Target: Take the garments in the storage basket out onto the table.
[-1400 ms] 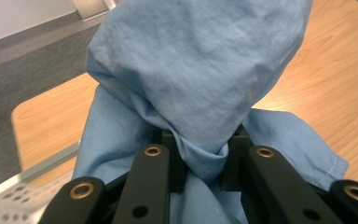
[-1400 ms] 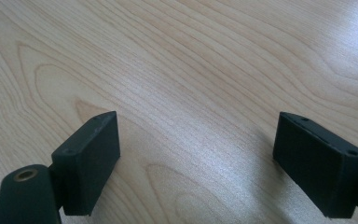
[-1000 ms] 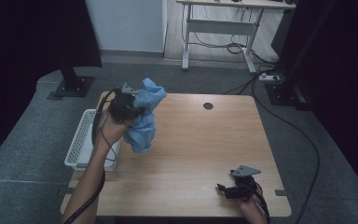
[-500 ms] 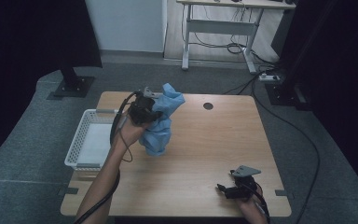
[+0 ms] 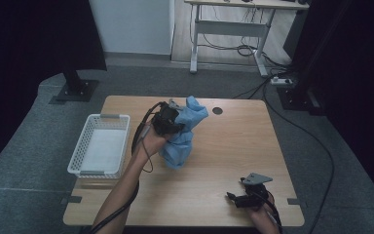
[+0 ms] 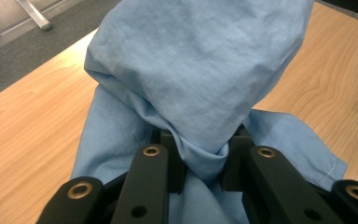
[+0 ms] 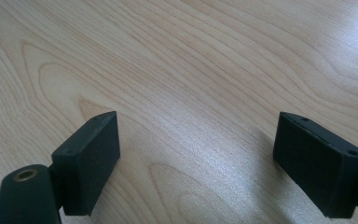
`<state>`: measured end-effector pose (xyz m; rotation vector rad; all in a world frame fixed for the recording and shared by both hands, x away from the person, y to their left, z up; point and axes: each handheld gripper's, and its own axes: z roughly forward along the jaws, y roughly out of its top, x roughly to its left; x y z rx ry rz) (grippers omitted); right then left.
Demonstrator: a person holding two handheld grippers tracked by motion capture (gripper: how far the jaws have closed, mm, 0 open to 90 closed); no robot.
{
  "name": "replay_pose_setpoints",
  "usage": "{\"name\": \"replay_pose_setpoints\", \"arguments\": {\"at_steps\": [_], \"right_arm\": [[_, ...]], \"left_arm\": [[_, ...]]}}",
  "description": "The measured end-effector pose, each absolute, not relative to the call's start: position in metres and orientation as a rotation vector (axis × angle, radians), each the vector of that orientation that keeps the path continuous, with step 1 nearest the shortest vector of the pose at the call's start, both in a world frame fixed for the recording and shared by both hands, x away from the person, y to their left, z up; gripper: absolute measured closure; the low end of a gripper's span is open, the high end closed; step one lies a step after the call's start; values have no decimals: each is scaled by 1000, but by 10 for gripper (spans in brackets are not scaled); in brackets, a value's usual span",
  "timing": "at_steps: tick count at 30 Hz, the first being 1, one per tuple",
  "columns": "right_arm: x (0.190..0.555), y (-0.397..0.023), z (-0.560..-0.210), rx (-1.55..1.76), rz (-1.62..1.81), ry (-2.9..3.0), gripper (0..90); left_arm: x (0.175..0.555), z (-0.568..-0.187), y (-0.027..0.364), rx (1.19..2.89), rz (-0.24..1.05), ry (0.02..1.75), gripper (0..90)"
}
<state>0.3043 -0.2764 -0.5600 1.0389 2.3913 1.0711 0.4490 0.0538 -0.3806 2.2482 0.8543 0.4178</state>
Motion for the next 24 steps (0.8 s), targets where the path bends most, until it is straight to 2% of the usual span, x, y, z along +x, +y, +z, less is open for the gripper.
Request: {"name": "replay_pose_setpoints", "arguments": {"at_steps": [24], "right_arm": [[304,-276,-560,1038,1071,2394,142]], "left_arm": [[461,-429,6,2311,339,825,754]]}}
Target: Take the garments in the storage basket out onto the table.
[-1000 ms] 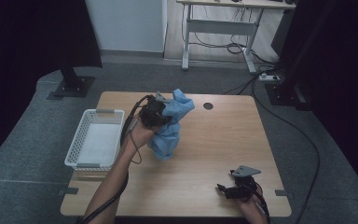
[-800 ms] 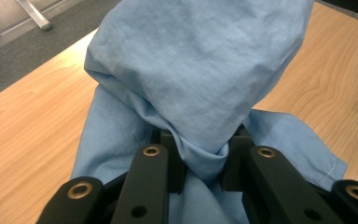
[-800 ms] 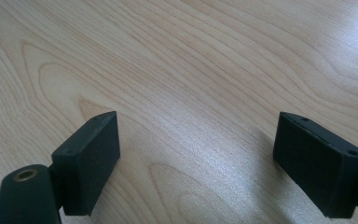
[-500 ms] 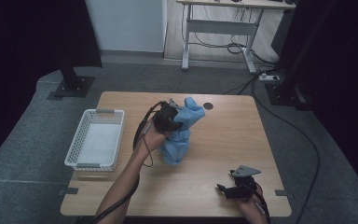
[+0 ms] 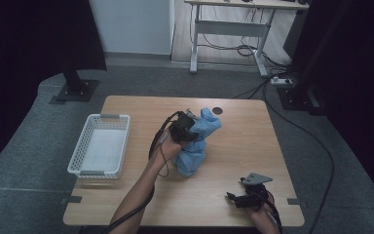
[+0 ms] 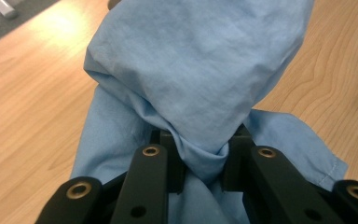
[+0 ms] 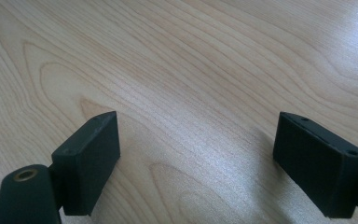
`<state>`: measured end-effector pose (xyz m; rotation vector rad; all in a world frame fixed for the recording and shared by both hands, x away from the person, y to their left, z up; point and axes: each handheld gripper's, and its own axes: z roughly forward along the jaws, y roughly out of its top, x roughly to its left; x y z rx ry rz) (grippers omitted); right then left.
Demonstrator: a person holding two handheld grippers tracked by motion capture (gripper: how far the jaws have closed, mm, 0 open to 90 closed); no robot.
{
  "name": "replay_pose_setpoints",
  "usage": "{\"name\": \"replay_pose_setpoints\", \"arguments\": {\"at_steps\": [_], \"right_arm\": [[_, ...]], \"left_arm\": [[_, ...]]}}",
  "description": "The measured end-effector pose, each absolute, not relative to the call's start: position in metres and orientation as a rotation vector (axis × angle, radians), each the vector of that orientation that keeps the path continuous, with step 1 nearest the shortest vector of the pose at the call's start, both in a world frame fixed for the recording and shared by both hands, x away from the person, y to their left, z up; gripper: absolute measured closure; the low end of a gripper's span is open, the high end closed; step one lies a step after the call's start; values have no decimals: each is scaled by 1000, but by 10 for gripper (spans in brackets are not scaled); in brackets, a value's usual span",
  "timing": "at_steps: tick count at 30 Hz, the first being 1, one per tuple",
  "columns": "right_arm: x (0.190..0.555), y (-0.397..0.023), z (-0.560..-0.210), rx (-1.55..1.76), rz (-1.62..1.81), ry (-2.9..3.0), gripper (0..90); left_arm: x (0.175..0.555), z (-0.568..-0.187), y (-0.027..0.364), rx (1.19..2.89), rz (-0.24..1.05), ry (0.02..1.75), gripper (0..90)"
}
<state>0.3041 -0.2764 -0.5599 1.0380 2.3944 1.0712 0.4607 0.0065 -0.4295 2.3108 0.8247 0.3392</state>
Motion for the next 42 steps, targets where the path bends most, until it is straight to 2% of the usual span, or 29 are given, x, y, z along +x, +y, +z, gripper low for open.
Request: {"name": "replay_pose_setpoints", "arguments": {"at_steps": [28,33,36,42], "right_arm": [[304,-276,-560,1032,1075,2396,142],[304,-276,-560,1031,1075,2396,142],[304,-276,-560,1031,1075,2396,142],[304,-276,-560,1031,1075,2396,142]], "left_arm": [[476,-506,-16,2384,303,847,726],[478,-512,-17,2388,301,852,706],[479,-521,-21,2429,321,847,649],[480,-524,-23,2426,338,860,599]]}}
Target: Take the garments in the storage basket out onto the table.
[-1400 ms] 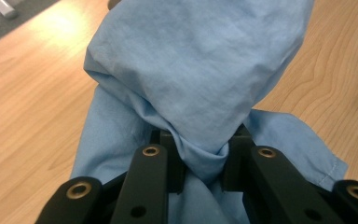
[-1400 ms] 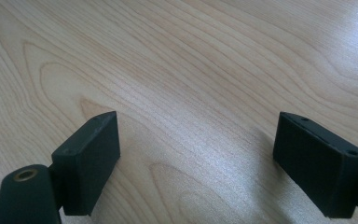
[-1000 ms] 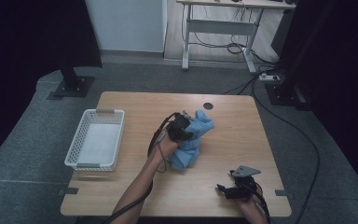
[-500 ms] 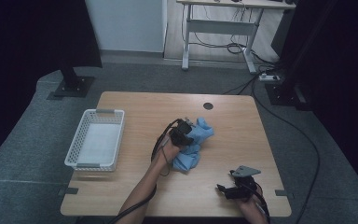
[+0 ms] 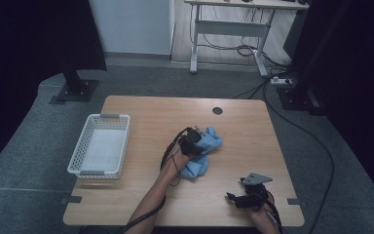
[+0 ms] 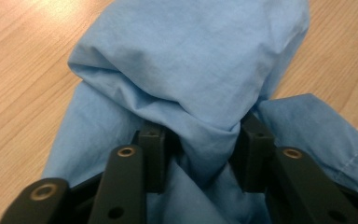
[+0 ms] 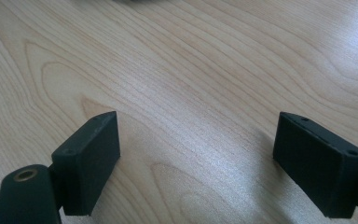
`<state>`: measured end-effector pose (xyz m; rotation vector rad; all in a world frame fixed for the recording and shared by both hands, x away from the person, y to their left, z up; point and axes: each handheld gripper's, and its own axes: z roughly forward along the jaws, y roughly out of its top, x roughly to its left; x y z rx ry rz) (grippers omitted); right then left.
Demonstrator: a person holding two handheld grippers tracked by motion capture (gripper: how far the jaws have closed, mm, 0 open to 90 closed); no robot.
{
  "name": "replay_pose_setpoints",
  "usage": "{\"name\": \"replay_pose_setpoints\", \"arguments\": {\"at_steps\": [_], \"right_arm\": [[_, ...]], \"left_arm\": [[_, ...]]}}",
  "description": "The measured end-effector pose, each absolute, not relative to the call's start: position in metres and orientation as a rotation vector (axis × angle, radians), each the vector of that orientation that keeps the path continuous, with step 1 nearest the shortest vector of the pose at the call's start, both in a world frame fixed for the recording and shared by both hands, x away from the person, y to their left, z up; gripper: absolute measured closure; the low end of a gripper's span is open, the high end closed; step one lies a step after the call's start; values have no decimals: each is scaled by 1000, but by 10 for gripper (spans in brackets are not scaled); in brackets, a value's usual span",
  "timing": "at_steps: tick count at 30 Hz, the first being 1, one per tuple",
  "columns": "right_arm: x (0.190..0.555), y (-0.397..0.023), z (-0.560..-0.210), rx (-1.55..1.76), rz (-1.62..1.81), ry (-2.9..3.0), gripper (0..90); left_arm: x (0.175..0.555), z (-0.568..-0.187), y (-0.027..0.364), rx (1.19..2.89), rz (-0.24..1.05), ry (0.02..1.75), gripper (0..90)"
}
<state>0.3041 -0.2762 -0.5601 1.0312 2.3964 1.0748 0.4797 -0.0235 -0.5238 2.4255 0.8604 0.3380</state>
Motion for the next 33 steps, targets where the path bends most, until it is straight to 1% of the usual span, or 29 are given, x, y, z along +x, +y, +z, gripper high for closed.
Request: {"name": "replay_pose_setpoints", "arguments": {"at_steps": [1,2,3,4,5,6,7,12,14,16,19,22,33], "right_arm": [[304,-276,-560,1031,1075,2396,142],[304,-276,-560,1031,1075,2396,142],[304,-276,-560,1031,1075,2396,142],[304,-276,-560,1031,1075,2397,142],[304,-276,-560,1031,1075,2397,142],[304,-276,-560,1031,1075,2397,142],[304,-276,-560,1031,1075,2396,142],[304,-276,-560,1031,1075,2396,142],[304,-276,-560,1031,1075,2396,142],[304,-276,-560,1031,1075,2396,142],[304,-276,-560,1031,1075,2396,142],[304,-276,-560,1030,1075,2398,142],[304,-276,-560,1026,1076,2398,142]], "left_arm": [[480,-524,-23,2425,333,862,562],[481,-525,-24,2419,328,868,562],[481,-525,-24,2418,329,874,531],[482,-526,-24,2408,326,883,468],[482,-526,-24,2408,326,883,430],[483,-527,-24,2404,318,887,430],[483,-528,-25,2403,315,886,350],[483,-530,-29,2424,304,868,135],[483,-529,-29,2432,303,861,123],[484,-527,-29,2441,296,859,69],[482,-522,-29,2453,298,835,15],[479,-513,-27,2447,314,815,2],[468,-489,-20,2408,329,780,0]]}}
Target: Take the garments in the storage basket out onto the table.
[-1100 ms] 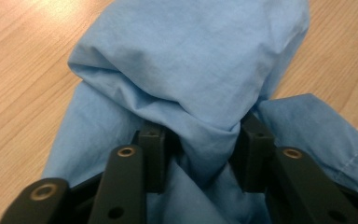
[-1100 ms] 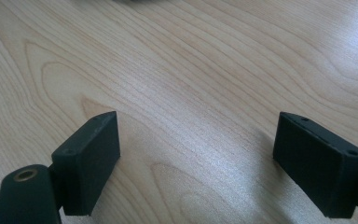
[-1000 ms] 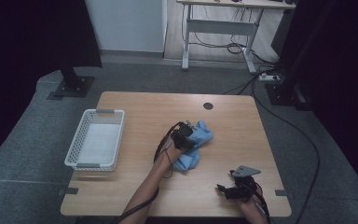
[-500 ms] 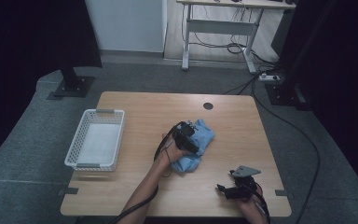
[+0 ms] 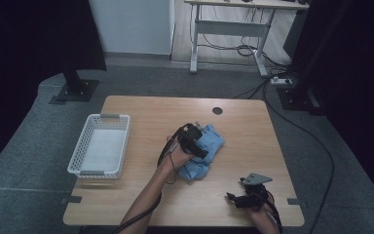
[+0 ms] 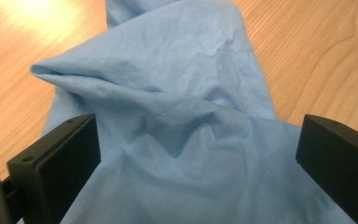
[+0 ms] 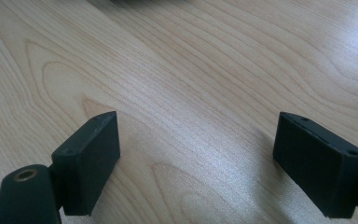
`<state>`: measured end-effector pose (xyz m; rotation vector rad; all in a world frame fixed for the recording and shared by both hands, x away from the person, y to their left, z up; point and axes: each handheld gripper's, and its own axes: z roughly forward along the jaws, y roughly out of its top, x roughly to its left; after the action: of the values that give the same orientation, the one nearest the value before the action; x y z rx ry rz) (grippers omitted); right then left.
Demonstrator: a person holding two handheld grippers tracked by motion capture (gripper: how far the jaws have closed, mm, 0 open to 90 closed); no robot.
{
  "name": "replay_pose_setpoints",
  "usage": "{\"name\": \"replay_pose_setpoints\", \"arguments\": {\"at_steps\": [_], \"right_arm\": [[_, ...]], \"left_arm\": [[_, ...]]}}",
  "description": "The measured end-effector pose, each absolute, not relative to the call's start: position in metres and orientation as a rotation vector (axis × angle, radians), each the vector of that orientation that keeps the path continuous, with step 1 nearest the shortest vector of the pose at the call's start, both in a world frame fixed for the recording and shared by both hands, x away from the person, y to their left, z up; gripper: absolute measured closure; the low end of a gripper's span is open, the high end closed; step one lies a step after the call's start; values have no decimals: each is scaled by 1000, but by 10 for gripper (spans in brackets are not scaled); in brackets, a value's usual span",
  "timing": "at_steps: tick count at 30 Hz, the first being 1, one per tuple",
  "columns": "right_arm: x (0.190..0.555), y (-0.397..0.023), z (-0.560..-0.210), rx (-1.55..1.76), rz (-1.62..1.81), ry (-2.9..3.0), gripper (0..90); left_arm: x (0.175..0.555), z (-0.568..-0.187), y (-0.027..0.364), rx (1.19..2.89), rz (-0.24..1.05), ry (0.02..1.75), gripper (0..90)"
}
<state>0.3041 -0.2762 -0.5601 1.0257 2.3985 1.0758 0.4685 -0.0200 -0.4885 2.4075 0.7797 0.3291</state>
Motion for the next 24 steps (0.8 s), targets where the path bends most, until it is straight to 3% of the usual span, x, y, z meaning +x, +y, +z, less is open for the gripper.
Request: {"name": "replay_pose_setpoints", "arguments": {"at_steps": [24], "right_arm": [[304,-276,-560,1027,1077,2398,142]], "left_arm": [[437,-455,30,2336,325,764,0]]}}
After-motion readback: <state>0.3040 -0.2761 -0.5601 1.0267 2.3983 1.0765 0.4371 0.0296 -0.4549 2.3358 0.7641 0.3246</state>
